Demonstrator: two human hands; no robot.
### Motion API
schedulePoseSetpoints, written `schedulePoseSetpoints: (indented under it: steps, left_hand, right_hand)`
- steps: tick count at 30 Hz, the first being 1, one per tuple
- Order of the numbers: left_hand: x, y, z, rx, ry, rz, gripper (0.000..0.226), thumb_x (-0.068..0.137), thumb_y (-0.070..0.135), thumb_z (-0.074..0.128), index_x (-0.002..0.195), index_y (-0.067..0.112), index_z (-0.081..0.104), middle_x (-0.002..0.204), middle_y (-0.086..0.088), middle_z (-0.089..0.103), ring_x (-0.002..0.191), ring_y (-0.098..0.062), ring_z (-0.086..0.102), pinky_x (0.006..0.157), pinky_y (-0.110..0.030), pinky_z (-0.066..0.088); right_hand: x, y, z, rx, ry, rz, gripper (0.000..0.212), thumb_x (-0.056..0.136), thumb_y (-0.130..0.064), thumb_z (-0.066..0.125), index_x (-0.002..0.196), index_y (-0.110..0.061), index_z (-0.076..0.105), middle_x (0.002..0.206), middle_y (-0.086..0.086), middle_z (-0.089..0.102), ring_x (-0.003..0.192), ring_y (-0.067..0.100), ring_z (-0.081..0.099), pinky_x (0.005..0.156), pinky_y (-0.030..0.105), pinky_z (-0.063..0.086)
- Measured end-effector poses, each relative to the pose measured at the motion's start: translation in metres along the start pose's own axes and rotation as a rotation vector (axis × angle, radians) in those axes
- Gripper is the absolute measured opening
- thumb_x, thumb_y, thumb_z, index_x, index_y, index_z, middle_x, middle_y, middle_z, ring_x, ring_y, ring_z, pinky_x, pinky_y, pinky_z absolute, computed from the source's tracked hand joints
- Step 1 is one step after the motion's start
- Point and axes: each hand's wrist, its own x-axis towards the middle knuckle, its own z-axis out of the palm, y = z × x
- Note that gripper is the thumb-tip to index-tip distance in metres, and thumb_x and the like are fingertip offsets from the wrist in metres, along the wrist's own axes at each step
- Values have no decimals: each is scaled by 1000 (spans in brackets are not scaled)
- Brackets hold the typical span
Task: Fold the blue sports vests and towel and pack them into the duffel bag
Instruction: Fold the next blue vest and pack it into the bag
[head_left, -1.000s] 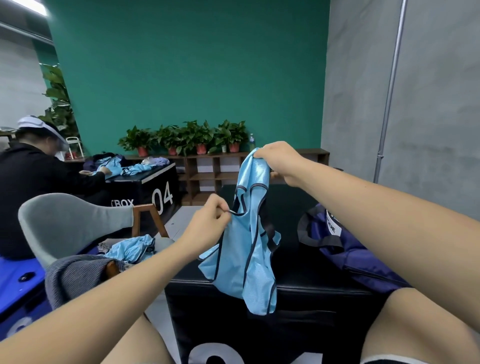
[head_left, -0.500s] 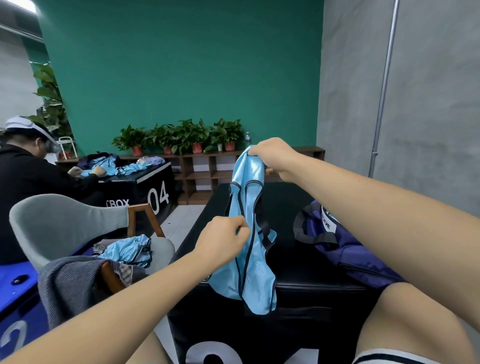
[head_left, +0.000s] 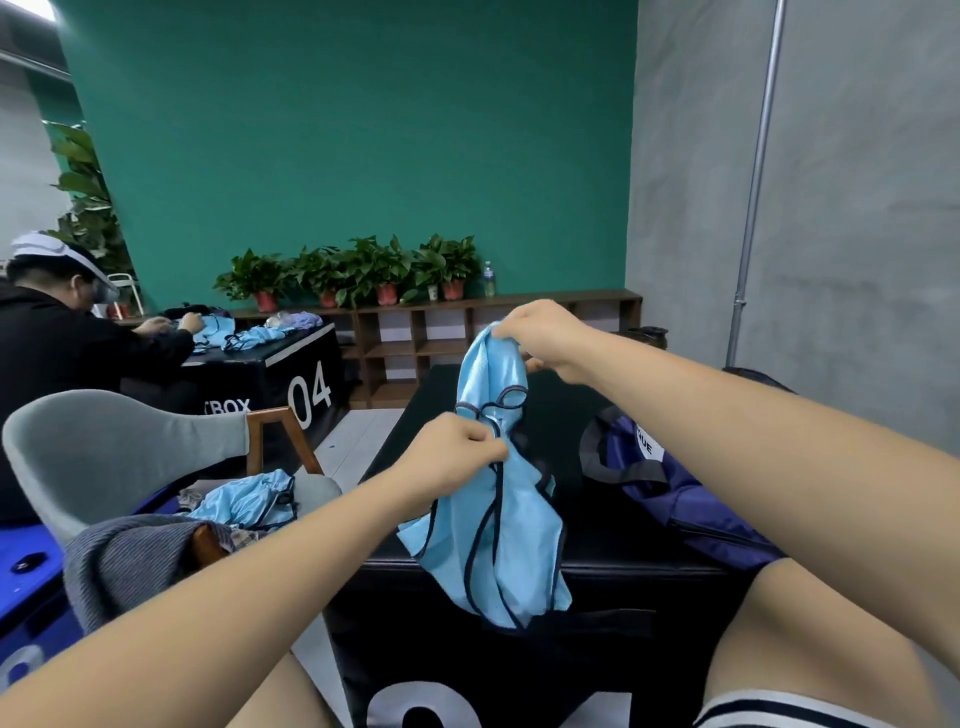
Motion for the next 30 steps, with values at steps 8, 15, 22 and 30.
schedulePoseSetpoints:
  steps: [8,15,22,30]
  left_hand:
    - [22,17,-52,-278,150,-33,41,91,41,73,73,11,52,78,-2,33,74,-18,33,71,-36,27]
    - [36,28,-72,-452,256,-89,17,95,38,76,105,25,82,115,9,73,111,-13,65,100,-36,51]
    - [43,37,-82,-484,192,-53,17,92,40,77,98,27,86,107,1,82,106,-27,77,102,-51,59]
    - [44,28,-133,-507,321,41,13,99,26,74,104,24,86,111,7,81,105,-11,72,87,-29,56]
  right_hand:
    - [-52,56,8,-200,88,-47,19,101,-41,66,102,-22,67,105,-4,70,98,17,70,90,43,60]
    - [-83,90,15,98,-142,58,50,94,-72,60,109,-27,75,111,-8,77,108,18,72,89,36,57]
    - [-82,60,9,538,-338,80,42,103,-35,69,138,-12,68,133,9,74,130,32,66,115,48,48]
    - [-52,8,-43,618,-50,-77,8,103,-20,69,104,-15,75,105,5,79,94,20,72,85,32,60]
